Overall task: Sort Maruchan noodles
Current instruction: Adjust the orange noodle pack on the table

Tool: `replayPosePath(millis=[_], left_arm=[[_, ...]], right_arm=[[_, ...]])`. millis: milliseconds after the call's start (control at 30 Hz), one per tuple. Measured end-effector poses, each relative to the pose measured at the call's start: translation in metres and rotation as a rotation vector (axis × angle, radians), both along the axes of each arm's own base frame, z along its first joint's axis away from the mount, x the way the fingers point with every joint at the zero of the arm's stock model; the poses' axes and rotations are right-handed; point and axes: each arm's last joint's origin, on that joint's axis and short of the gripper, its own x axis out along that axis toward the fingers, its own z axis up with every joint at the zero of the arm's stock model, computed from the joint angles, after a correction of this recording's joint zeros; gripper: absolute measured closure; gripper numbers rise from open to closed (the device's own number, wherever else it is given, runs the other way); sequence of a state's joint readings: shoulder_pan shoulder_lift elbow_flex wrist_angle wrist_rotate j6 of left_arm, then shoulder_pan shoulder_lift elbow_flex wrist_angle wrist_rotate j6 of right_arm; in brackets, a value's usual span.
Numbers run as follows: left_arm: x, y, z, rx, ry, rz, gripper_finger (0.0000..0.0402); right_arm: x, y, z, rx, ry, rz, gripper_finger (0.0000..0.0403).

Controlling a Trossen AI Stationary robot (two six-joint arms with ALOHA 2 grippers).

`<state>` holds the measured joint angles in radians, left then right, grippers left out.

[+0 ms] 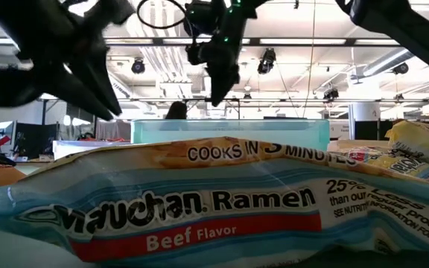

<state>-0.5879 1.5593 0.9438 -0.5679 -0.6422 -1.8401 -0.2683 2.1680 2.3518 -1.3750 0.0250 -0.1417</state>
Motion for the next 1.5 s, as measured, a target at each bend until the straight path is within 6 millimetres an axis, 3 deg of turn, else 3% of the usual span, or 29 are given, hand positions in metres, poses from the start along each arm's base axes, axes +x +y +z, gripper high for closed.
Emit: replayPosePath(millis=[100,267,500,633,833,1133,1333,1500], left_arm=[[0.003,-0.015,0.013,-0.060,0.057,-0.175,0.0361],[-0.003,-0.040,0.024,-0.071,0.059,-0.322,0.0361],[-0.029,-0.075,0.009,-0.161,0.111,-0.357,0.0361],[-0.040,-0.100,-0.001,-0.214,0.107,-0.354,0.0361],[-0.042,-0.122,-0.015,-0.247,0.141,-0.330,0.0361],[-0.030,-0.142,-0.027,-0.219,0.270,-0.370,0.0361],[-0.040,-0.132,-0.022,0.012,0.549,-0.407,0.0361],[-0.043,-0.113,-0.022,0.191,0.726,-0.455,0.0361]], right_arm=[[-0.005,0.017,0.008,0.008,0.032,0.033,0.0332],[-0.019,0.046,0.035,0.010,-0.006,0.054,0.0349],[-0.061,0.083,0.072,0.035,-0.069,0.018,0.0355],[-0.088,0.101,0.078,0.023,-0.102,-0.079,0.0355],[-0.114,0.139,0.066,0.033,-0.230,-0.201,0.0355],[-0.128,0.193,0.024,0.156,-0.327,-0.203,0.0355],[-0.134,0.210,-0.004,0.158,-0.275,-0.235,0.0355],[-0.139,0.210,-0.022,0.093,-0.266,-0.318,0.0355]])
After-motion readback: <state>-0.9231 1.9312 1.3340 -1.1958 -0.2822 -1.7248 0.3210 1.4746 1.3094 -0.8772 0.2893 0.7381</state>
